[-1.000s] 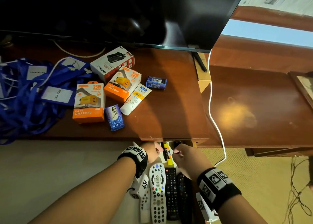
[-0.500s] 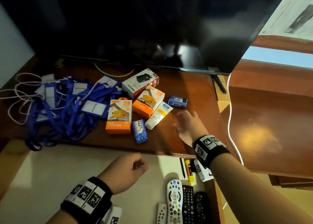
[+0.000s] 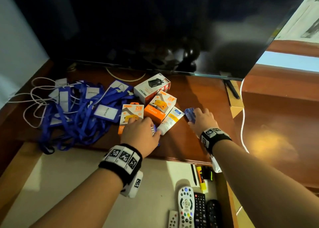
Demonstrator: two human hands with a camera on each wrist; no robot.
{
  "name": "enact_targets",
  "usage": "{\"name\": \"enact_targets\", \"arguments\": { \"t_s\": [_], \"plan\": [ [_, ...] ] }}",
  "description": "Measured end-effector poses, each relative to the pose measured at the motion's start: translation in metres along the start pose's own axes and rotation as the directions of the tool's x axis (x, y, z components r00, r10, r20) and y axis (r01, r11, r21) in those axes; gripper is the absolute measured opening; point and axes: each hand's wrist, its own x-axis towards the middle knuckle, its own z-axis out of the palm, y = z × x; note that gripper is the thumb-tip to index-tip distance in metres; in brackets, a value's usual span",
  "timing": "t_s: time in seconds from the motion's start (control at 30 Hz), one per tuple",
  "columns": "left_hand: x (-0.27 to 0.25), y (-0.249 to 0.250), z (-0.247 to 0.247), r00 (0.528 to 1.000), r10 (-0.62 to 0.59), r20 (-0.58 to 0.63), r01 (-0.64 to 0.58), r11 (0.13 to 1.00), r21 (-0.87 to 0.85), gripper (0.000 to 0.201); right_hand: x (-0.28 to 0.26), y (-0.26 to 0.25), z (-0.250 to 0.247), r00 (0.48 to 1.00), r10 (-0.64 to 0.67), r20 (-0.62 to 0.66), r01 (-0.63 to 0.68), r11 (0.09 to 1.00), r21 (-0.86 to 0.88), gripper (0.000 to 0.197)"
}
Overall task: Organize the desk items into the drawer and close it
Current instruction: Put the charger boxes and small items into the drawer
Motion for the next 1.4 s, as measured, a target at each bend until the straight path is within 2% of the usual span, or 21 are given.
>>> {"name": "enact_targets", "arguments": {
  "t_s": [0.07, 0.13, 0.23, 0.33, 0.43, 0.53, 0.63, 0.67, 0.8, 0.9, 0.97, 1.03, 1.13, 1.2, 1.3, 1.37, 1.4],
  "plan": [
    [0.011, 0.013, 0.011, 0.995, -0.057, 0.083, 0.041, 0.982, 0.186, 0.060, -0.023, 0.010, 0.006, 0.995, 0.095, -0.014, -0.093, 0.987, 0.131, 0.056],
    [0.016, 0.020, 0.024, 0.984, -0.096, 0.148, 0.050, 0.957, 0.285, 0.083, -0.052, 0.020, 0.012, 0.984, 0.176, 0.015, -0.174, 0.957, 0.232, 0.059],
    [0.020, 0.020, 0.033, 0.976, -0.094, 0.199, 0.007, 0.917, 0.399, 0.104, -0.103, 0.034, 0.021, 0.970, 0.212, 0.122, -0.236, 0.940, 0.245, 0.069],
    [0.026, 0.013, 0.033, 0.962, -0.078, 0.262, -0.047, 0.898, 0.438, 0.098, -0.157, 0.038, 0.030, 0.964, 0.181, 0.197, -0.216, 0.961, 0.174, 0.068],
    [0.032, 0.010, 0.028, 0.956, -0.034, 0.291, -0.105, 0.887, 0.450, 0.078, -0.208, 0.029, 0.046, 0.972, 0.054, 0.228, -0.122, 0.948, 0.295, 0.058],
    [0.022, 0.006, 0.020, 0.958, 0.023, 0.287, -0.151, 0.888, 0.435, 0.070, -0.237, 0.013, 0.070, 0.932, -0.029, 0.363, -0.100, 0.937, 0.333, 0.065],
    [-0.007, -0.001, 0.012, 0.971, 0.092, 0.220, -0.171, 0.913, 0.370, 0.069, -0.243, -0.007, 0.094, 0.871, -0.089, 0.482, -0.066, 0.953, 0.294, 0.086],
    [-0.021, -0.005, 0.010, 0.977, 0.106, 0.184, -0.164, 0.926, 0.339, 0.070, -0.242, -0.014, 0.101, 0.857, -0.109, 0.504, -0.034, 0.963, 0.266, 0.087],
    [-0.082, -0.027, 0.011, 0.985, 0.111, 0.131, -0.141, 0.959, 0.246, 0.088, -0.239, -0.033, 0.130, 0.814, -0.106, 0.572, 0.018, 0.987, 0.158, 0.068],
    [-0.115, -0.046, 0.028, 0.976, 0.100, 0.196, -0.137, 0.973, 0.184, 0.094, -0.237, -0.039, 0.147, 0.765, -0.096, 0.637, 0.046, 0.994, 0.095, 0.070],
    [-0.126, -0.059, 0.044, 0.956, 0.106, 0.275, -0.155, 0.975, 0.161, 0.093, -0.236, -0.041, 0.154, 0.741, -0.100, 0.664, 0.083, 0.995, 0.058, 0.062],
    [-0.129, -0.069, 0.060, 0.933, 0.108, 0.342, -0.167, 0.975, 0.147, 0.092, -0.236, -0.040, 0.157, 0.714, -0.113, 0.691, 0.157, 0.988, -0.002, 0.051],
    [-0.122, -0.078, 0.086, 0.906, 0.113, 0.407, -0.179, 0.976, 0.127, 0.093, -0.235, -0.032, 0.153, 0.640, -0.146, 0.754, 0.295, 0.953, -0.065, 0.039],
    [-0.114, -0.077, 0.102, 0.888, 0.130, 0.440, -0.199, 0.973, 0.115, 0.092, -0.233, -0.025, 0.147, 0.607, -0.168, 0.777, 0.326, 0.944, -0.051, 0.033],
    [-0.103, -0.069, 0.126, 0.838, 0.171, 0.518, -0.259, 0.960, 0.102, 0.091, -0.223, -0.018, 0.127, 0.622, -0.134, 0.771, 0.224, 0.974, -0.012, 0.030],
    [-0.100, -0.062, 0.139, 0.795, 0.210, 0.569, -0.318, 0.943, 0.096, 0.087, -0.208, -0.014, 0.105, 0.672, -0.083, 0.736, 0.163, 0.986, -0.038, 0.023],
    [-0.099, -0.059, 0.145, 0.776, 0.223, 0.591, -0.342, 0.935, 0.096, 0.086, -0.197, -0.013, 0.090, 0.719, -0.071, 0.692, 0.151, 0.987, -0.055, 0.017]
  ]
}}
